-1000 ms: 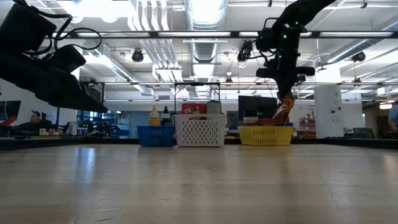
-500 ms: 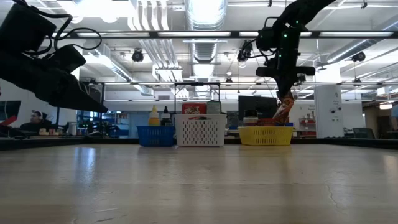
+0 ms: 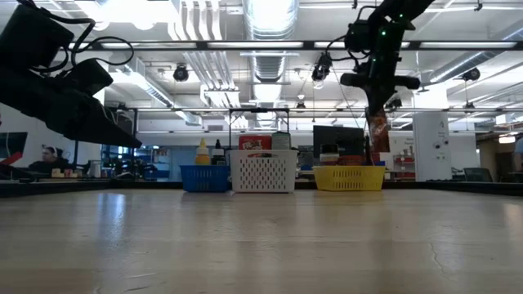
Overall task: Pick & Place Kitchen Items
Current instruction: Put the orange spice bag into the yellow bin
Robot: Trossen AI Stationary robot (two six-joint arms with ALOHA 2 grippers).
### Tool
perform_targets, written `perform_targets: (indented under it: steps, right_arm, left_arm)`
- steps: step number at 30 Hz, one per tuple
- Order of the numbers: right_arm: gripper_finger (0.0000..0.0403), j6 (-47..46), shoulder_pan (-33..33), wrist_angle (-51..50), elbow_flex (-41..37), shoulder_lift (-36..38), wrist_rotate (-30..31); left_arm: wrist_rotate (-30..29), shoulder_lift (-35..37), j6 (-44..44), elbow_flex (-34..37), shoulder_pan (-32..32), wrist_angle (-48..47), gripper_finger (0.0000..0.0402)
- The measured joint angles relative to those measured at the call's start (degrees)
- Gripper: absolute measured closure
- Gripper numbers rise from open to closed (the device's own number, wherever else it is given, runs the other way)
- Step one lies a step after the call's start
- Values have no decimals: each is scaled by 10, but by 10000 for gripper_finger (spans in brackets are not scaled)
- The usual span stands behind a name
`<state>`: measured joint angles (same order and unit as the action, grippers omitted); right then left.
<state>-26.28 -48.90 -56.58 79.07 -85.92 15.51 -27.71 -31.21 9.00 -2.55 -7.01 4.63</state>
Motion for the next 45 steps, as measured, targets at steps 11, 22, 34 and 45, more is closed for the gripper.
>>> perform_targets:
  steps: [11, 22, 34, 45]
  right_arm:
    - [395, -5, 10, 18, -10, -23, -10]
    - [395, -14, 20, 61, -51, -37, -38]
    - [395, -21, 25, 101, -89, -37, -70]
    - [395, -20, 9, 182, -159, -37, -90]
  left_arm:
    - [0, 0, 0, 0, 0, 0, 151]
    - [0, 0, 0, 0, 0, 0, 151]
    - [0, 0, 0, 0, 0, 0, 151]
    - [0, 0, 0, 0, 0, 0, 151]
